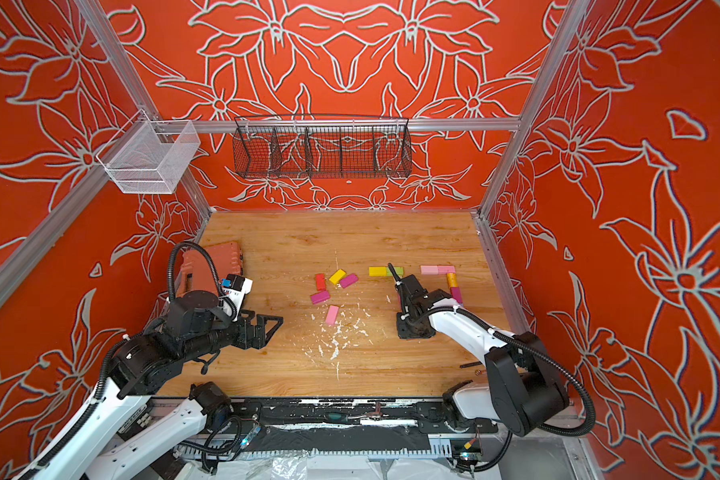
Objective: Assemble the number 7 with building blocks
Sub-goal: Assemble the building block at the center of the board.
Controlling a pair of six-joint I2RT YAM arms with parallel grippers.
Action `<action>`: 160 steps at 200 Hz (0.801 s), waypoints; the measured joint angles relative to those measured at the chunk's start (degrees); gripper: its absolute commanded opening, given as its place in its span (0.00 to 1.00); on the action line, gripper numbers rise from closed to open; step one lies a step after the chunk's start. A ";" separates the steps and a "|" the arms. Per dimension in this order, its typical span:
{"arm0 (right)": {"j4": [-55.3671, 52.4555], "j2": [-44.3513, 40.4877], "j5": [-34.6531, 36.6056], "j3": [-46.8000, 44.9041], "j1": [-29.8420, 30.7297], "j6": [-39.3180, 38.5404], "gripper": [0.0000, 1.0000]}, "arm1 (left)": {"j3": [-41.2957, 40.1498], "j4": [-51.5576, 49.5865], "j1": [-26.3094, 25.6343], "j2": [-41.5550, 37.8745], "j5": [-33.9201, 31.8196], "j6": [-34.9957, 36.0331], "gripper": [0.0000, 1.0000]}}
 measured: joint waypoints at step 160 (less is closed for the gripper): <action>0.11 10.62 -0.24 7.72 -3.10 -5.09 0.30 | 0.00 0.00 0.00 -0.04 -0.52 0.00 0.97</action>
